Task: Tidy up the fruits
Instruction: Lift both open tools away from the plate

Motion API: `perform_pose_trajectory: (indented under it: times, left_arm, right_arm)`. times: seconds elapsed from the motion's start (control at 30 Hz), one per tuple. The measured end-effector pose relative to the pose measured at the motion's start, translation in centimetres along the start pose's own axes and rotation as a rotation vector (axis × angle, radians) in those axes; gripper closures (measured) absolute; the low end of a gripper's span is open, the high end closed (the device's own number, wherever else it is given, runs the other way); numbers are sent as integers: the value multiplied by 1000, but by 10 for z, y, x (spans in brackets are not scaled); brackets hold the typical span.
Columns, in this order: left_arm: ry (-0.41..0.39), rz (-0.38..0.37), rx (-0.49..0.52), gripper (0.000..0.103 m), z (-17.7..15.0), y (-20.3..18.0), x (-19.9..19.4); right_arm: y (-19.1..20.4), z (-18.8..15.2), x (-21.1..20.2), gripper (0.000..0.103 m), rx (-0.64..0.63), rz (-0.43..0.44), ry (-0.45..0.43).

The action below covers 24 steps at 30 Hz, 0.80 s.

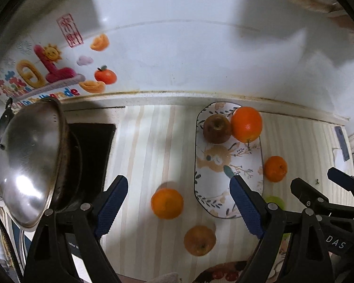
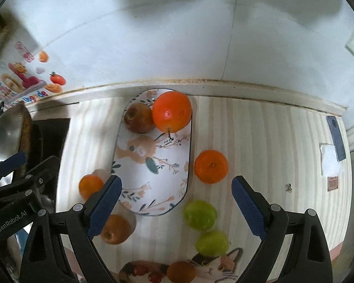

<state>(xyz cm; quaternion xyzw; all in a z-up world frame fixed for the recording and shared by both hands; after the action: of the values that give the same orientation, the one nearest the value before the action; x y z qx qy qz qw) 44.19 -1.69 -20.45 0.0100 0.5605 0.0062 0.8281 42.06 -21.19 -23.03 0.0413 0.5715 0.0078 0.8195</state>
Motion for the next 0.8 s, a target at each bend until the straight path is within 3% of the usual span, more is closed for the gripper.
perform_pose_trajectory:
  times: [0.27, 0.47, 0.57, 0.63, 0.8]
  left_arm:
    - [-57, -34, -4, 15, -18, -2, -41]
    - [-61, -73, -15, 15, -32, -7, -54]
    - [-41, -77, 7, 15, -39, -12, -47]
    - [-9, -85, 13, 9, -46, -15, -35]
    - [96, -66, 27, 6, -67, -23, 14]
  right_arm:
    - [7, -21, -52, 7, 14, 10, -92]
    - [8, -42, -74, 7, 41, 60, -106]
    - [-1, -57, -67, 7, 77, 69, -89]
    - [-13, -66, -53, 7, 113, 71, -58]
    - [-57, -94, -3, 7, 233, 70, 66]
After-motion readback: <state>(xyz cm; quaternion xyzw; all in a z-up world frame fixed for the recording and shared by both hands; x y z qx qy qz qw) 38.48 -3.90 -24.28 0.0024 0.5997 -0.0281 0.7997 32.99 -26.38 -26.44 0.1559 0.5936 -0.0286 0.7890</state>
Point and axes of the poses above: each gripper's, at about its wrist camera, not at the fingertips, and x roughly the way its jaws point, y to its left, z to its top, the point moved 5 cm from there along x, roughly the way its jaws point, and after that the axes turned 1 degree about y, right-handed, at the moved point
